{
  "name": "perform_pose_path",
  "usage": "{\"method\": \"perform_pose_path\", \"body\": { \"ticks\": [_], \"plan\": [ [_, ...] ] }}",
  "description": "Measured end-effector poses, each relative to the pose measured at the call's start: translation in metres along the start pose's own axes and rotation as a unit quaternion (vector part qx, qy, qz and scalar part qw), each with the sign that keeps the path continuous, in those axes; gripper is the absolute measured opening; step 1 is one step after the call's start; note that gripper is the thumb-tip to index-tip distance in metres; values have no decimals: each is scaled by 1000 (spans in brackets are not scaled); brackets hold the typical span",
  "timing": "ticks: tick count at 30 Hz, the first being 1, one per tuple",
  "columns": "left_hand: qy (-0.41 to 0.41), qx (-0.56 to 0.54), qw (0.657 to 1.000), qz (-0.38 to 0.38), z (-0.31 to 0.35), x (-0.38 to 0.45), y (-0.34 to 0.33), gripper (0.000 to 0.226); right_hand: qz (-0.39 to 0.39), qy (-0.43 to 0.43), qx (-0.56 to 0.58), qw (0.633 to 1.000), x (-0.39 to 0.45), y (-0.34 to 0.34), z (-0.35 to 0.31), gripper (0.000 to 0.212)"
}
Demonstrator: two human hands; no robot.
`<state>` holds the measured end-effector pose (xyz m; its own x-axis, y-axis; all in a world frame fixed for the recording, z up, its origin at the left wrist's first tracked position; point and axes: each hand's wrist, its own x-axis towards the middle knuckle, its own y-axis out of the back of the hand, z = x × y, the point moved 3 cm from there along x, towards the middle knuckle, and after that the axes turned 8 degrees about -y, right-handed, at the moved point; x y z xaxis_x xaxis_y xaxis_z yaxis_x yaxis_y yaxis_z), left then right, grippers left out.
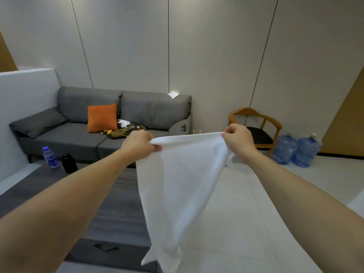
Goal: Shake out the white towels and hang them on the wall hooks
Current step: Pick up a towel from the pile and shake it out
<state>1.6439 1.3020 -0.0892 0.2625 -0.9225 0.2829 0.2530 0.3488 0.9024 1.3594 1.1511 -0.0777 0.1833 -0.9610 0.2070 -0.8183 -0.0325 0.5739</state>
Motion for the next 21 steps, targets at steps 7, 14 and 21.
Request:
{"method": "perform_pose_path", "body": {
  "ticks": [7,14,21],
  "plan": [
    [28,19,999,36,20,97,-26,33,-35,14,-2,999,128,-5,19,14],
    [99,63,992,41,-30,149,-23,24,-89,19,29,995,219,-90,1,11],
    [184,95,974,89,-158,191,7,26,-150,102,7,983,297,-232,-83,13]
  ]
}}
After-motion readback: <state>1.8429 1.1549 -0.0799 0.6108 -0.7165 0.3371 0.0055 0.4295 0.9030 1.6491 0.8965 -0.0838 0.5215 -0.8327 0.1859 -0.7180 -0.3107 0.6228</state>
